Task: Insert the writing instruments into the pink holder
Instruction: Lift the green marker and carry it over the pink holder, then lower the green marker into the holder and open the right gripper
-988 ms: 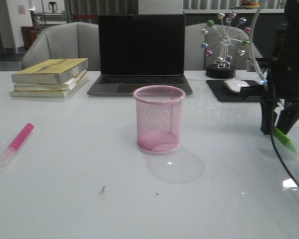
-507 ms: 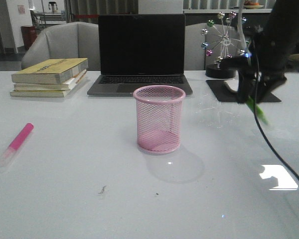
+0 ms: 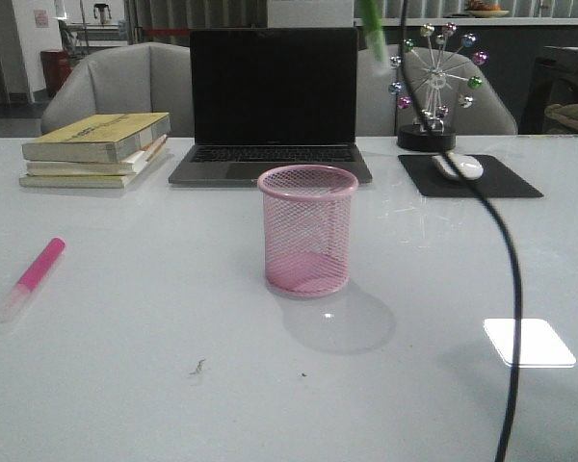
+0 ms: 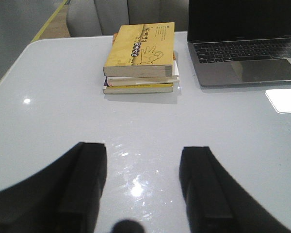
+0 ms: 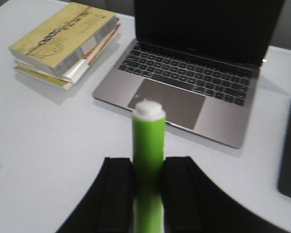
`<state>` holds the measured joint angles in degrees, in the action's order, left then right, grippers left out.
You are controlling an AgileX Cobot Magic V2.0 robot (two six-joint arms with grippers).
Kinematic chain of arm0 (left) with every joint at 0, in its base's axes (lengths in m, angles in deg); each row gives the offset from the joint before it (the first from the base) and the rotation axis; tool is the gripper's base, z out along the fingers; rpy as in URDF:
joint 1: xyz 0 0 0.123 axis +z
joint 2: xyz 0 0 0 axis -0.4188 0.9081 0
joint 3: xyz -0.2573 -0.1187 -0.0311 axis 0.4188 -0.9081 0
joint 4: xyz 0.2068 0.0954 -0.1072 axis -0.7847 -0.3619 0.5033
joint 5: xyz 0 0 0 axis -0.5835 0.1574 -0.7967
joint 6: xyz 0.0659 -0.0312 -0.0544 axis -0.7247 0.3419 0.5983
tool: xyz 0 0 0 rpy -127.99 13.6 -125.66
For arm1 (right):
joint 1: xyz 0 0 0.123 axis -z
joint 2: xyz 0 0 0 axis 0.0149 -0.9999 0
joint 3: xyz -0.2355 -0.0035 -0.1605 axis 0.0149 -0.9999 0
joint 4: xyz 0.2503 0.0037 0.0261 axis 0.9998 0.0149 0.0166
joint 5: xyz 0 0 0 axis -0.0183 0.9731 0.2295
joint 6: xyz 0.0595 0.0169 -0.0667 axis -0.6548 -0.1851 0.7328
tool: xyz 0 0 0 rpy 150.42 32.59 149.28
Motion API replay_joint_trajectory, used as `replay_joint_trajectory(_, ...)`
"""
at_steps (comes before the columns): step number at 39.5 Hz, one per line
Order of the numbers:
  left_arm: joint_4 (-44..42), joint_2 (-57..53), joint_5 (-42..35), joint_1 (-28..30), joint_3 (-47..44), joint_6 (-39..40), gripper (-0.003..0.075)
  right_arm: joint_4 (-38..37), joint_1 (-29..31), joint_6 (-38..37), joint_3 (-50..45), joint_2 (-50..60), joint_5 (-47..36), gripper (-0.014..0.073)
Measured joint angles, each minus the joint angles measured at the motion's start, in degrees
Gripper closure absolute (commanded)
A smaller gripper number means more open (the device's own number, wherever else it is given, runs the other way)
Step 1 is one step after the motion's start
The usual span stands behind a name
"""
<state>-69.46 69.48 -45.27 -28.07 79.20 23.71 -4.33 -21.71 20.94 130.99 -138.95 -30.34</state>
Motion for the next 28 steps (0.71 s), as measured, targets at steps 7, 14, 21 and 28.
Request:
replay_joint_trajectory(7, 0.0, 0.0, 0.0, 0.0, 0.0, 0.0, 0.0304, 0.0, -6.4, 0.0, -9.2, -0.2, -13.9, 0.0564)
replay_joint_trajectory(14, 0.0, 0.0, 0.0, 0.0, 0.0, 0.0, 0.0304, 0.0, -8.5, 0.0, -15.3, -1.2, -20.2, 0.0564)
replay_joint_trajectory(21, 0.0, 0.0, 0.0, 0.0, 0.0, 0.0, 0.0304, 0.0, -8.6, 0.0, -18.1, -3.6, -22.0, 0.0564)
replay_joint_trajectory(28, 0.0, 0.0, 0.0, 0.0, 0.0, 0.0, 0.0304, 0.0, -8.6, 0.0, -18.1, -6.0, -23.8, 0.0564)
